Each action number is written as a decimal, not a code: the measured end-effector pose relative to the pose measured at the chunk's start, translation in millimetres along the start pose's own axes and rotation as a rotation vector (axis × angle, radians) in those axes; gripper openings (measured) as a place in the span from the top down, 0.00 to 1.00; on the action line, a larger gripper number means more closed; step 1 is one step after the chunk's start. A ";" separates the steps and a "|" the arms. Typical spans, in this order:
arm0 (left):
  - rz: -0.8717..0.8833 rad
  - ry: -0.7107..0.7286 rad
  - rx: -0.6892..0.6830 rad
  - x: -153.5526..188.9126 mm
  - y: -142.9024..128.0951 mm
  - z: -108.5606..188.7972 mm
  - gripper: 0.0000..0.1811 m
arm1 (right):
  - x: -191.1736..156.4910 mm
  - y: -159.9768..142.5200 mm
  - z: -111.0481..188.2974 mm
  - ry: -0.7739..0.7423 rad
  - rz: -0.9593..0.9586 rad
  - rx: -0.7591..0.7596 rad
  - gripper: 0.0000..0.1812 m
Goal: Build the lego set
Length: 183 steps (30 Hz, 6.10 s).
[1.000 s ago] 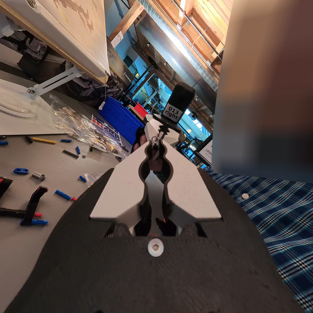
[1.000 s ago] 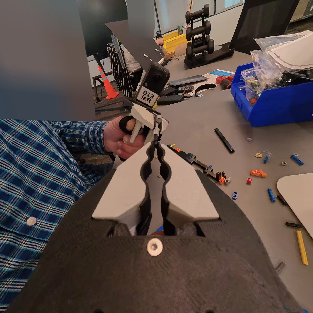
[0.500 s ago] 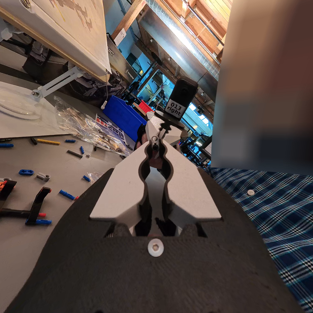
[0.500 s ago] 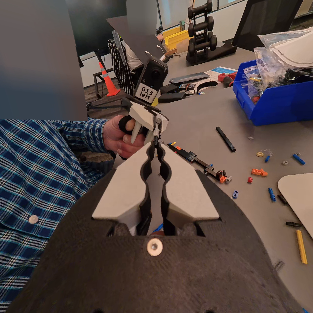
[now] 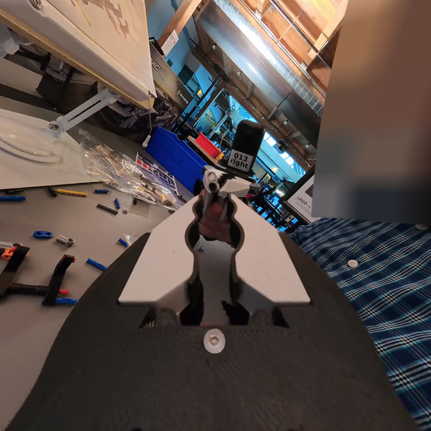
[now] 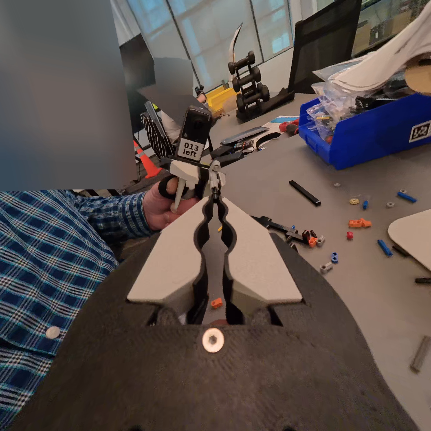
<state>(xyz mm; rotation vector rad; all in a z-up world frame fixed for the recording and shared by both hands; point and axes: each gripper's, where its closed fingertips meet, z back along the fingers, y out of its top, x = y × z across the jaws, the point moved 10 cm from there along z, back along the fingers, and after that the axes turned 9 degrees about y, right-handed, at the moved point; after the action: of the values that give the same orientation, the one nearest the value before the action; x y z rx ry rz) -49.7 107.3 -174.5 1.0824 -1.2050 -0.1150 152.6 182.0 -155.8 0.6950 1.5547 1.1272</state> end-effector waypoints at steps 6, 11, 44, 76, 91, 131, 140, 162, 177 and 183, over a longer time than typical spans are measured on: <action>-0.010 0.004 0.019 8.9 -1.2 -8.2 0.93 | -7.6 -8.7 0.5 0.000 -0.083 0.081 0.99; 0.008 -0.006 0.052 11.6 0.4 -8.0 0.97 | -14.1 -9.2 -2.0 -0.009 -0.070 0.081 0.99; 0.209 -0.253 -0.558 14.3 -17.8 -48.5 0.98 | -53.4 -0.4 -9.3 0.142 0.890 -0.708 0.66; 0.316 -0.297 -0.531 12.7 -34.4 -58.8 0.98 | -58.8 -9.4 4.1 0.091 0.775 -0.648 0.67; 0.335 -0.316 -0.465 13.2 -42.1 -60.2 0.98 | -53.6 -7.6 9.8 0.151 0.668 -0.622 0.68; 0.352 -0.335 -0.479 29.8 -57.3 -74.3 0.98 | -66.8 -15.4 28.9 0.199 0.661 -0.592 0.67; 0.403 -0.413 -0.513 31.0 -65.1 -77.5 0.98 | -71.3 -15.7 30.2 0.292 0.677 -0.613 0.67; 0.375 -0.432 -0.604 32.6 -68.0 -87.3 0.98 | -71.4 -15.9 37.0 0.377 0.680 -0.654 0.67; 0.421 -0.471 -0.544 34.7 -75.6 -86.2 0.98 | -72.0 -15.1 38.1 0.408 0.605 -0.628 0.67; 0.377 -0.370 -0.414 32.6 -65.1 -80.4 0.98 | -67.3 -9.4 46.3 0.257 0.550 -0.602 0.63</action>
<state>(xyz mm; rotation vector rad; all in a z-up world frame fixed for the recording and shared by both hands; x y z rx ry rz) 56.7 102.8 -195.1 0.4704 -1.6119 -0.2679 216.9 134.2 -137.6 0.5844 1.1406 2.0508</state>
